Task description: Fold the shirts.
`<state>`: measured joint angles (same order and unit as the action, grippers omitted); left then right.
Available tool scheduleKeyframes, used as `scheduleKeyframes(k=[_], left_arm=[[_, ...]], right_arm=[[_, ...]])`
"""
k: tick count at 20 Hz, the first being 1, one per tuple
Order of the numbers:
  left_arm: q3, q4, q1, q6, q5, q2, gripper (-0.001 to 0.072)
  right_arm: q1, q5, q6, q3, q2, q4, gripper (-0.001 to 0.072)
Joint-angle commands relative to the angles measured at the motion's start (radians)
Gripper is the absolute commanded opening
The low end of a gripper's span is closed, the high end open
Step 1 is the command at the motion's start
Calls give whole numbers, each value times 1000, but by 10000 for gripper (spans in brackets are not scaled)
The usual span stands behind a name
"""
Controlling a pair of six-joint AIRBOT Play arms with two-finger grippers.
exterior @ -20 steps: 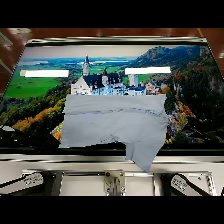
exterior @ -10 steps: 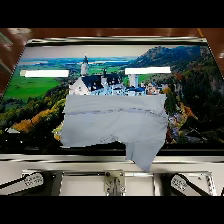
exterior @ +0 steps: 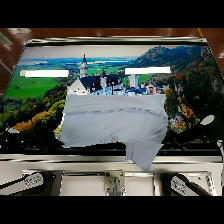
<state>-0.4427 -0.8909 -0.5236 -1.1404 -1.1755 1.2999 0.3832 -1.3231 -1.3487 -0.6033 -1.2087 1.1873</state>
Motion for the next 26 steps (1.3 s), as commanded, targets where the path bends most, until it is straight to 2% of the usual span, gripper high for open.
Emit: scheduleKeyframes(k=[1,3,6,8,10,13,18,21,26], left_arm=[[0,2,0,3,-23,-5,38],[0,2,0,3,-26,-7,38],[0,2,0,4,-22,-7,38],[-2,2,0,7,-21,-7,38],[-5,2,0,8,-16,-7,38],[-15,2,0,26,-3,-7,38],[-117,3,0,33,-29,-55,37],[-277,60,4,0,-66,-66,37],[-562,106,117,-85,17,68,37]], right_arm=[[-78,132,3,90,0,-64,532],[-103,167,-4,103,0,-61,532],[-106,184,-12,103,0,-58,493],[-106,192,-27,103,0,-57,390],[-106,200,-31,103,0,-67,388],[-106,119,-21,102,2,-56,70],[-106,75,24,6,62,-114,66],[-106,109,-13,-148,50,-157,65],[-107,154,-46,-444,-180,-254,65]])
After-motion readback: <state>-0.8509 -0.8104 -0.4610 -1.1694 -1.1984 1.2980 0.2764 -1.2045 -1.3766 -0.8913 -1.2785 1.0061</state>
